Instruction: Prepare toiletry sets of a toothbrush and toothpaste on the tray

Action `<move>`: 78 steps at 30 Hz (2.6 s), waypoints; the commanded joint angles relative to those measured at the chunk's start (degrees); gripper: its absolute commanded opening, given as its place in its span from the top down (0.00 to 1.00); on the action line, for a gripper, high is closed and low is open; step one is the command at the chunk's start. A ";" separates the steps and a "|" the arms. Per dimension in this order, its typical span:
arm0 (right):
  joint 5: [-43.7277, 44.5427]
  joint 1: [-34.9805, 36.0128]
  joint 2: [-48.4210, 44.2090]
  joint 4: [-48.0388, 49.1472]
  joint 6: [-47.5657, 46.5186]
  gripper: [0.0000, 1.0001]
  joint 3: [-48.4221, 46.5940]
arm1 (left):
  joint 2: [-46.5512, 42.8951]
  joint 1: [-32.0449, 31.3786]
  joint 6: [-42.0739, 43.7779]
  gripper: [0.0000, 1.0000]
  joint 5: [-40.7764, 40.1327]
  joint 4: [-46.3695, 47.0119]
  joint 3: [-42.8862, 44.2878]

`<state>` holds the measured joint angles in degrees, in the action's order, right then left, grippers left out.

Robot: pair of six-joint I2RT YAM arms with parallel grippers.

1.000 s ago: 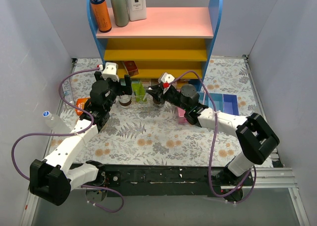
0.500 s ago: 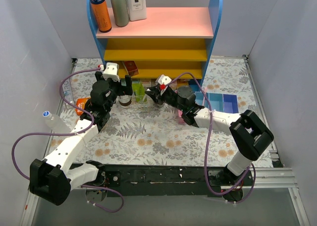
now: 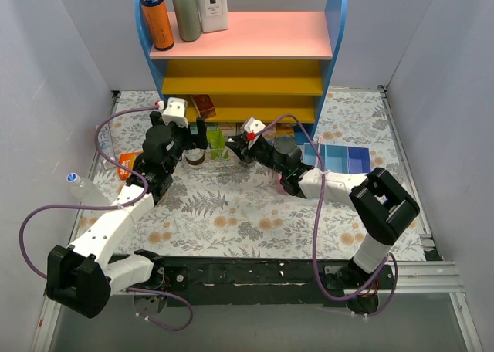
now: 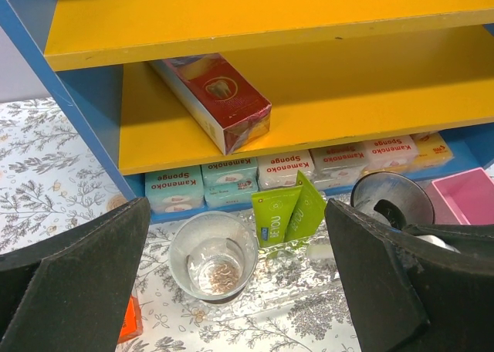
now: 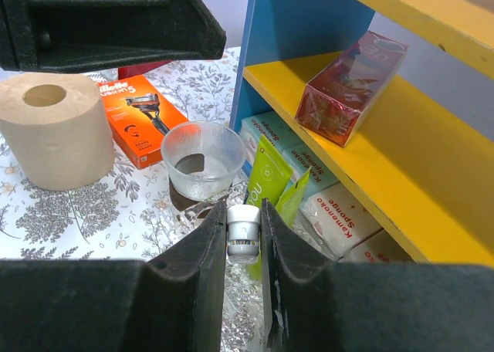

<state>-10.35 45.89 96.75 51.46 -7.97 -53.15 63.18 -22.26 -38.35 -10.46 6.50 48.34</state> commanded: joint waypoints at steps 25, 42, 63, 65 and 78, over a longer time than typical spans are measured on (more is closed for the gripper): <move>4.37 1.48 4.59 8.92 -2.14 0.99 0.06 | 0.19 -0.59 1.08 0.02 0.44 0.97 -0.70; 5.51 2.10 6.87 9.88 -3.28 0.99 -0.03 | 0.19 -0.68 1.17 0.02 0.70 0.97 -0.79; 6.83 2.54 7.84 9.97 -3.63 0.81 0.32 | 0.10 -0.77 1.17 0.02 0.88 0.97 -0.79; 6.92 2.63 7.58 9.80 -3.81 0.74 0.50 | 0.02 -0.77 1.17 0.02 0.88 1.06 -0.79; 8.59 3.42 6.17 9.53 -5.30 0.55 1.29 | -0.07 -0.77 1.17 0.02 1.05 1.06 -0.87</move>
<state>-3.14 48.77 104.55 58.04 -12.16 -52.58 63.57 -22.74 -37.89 -9.80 6.50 48.14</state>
